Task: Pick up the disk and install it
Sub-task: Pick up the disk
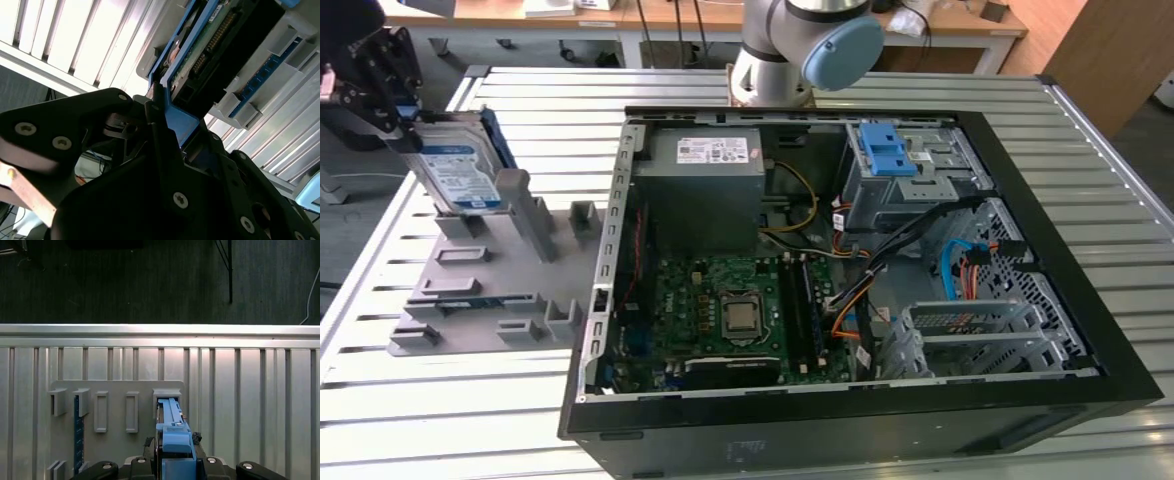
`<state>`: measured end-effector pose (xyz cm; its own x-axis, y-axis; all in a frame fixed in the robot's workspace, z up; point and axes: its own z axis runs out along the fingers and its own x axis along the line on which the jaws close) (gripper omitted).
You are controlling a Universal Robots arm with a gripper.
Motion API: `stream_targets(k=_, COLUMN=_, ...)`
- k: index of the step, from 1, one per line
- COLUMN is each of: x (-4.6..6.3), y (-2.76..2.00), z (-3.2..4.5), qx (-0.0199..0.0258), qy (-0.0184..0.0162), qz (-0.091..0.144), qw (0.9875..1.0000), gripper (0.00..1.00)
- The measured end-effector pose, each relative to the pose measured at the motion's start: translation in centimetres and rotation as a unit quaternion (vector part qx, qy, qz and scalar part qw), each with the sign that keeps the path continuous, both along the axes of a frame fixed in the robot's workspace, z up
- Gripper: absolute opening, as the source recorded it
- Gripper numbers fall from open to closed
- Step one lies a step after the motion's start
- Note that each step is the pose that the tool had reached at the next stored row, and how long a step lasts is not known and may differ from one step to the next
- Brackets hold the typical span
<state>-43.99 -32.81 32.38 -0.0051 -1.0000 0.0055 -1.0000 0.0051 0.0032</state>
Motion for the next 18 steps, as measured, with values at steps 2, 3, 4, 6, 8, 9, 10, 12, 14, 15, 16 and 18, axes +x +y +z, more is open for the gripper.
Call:
stream_targets(k=2, x=0.0, y=0.00, z=0.21, qx=0.0001, qy=0.0000, qz=0.000, qw=1.0000, gripper=0.36)
stream_targets(k=3, x=0.0, y=0.00, z=0.31, qx=0.0001, qy=0.0000, qz=0.000, qw=1.0000, gripper=0.36)
stream_targets(k=4, x=0.0, y=0.00, z=0.42, qx=0.0001, qy=0.0000, qz=0.000, qw=1.0000, gripper=0.36)
stream_targets(k=6, x=0.0, y=0.00, z=0.63, qx=0.0001, qy=0.0000, qz=0.000, qw=1.0000, gripper=0.36)
stream_targets(k=8, x=0.0, y=0.00, z=0.83, qx=0.0001, qy=0.0000, qz=0.000, qw=1.0000, gripper=0.36)
stream_targets(k=9, x=0.0, y=0.00, z=0.93, qx=0.0001, qy=-0.0001, qz=0.000, qw=1.0000, gripper=0.36)
stream_targets(k=10, x=0.0, y=0.00, z=1.04, qx=0.0001, qy=0.0000, qz=0.000, qw=1.0000, gripper=0.36)
stream_targets(k=12, x=0.0, y=0.00, z=1.27, qx=0.0001, qy=0.0000, qz=0.000, qw=1.0000, gripper=0.36)
stream_targets(k=14, x=0.0, y=0.00, z=1.49, qx=0.0001, qy=0.0000, qz=0.000, qw=1.0000, gripper=0.36)
stream_targets(k=15, x=0.0, y=0.00, z=1.60, qx=0.0002, qy=0.0000, qz=0.000, qw=1.0000, gripper=0.36)
stream_targets(k=16, x=0.0, y=0.00, z=1.71, qx=0.0002, qy=0.0000, qz=0.000, qw=1.0000, gripper=0.36)
stream_targets(k=18, x=0.0, y=0.00, z=1.92, qx=0.0002, qy=0.0000, qz=0.000, qw=1.0000, gripper=0.36)
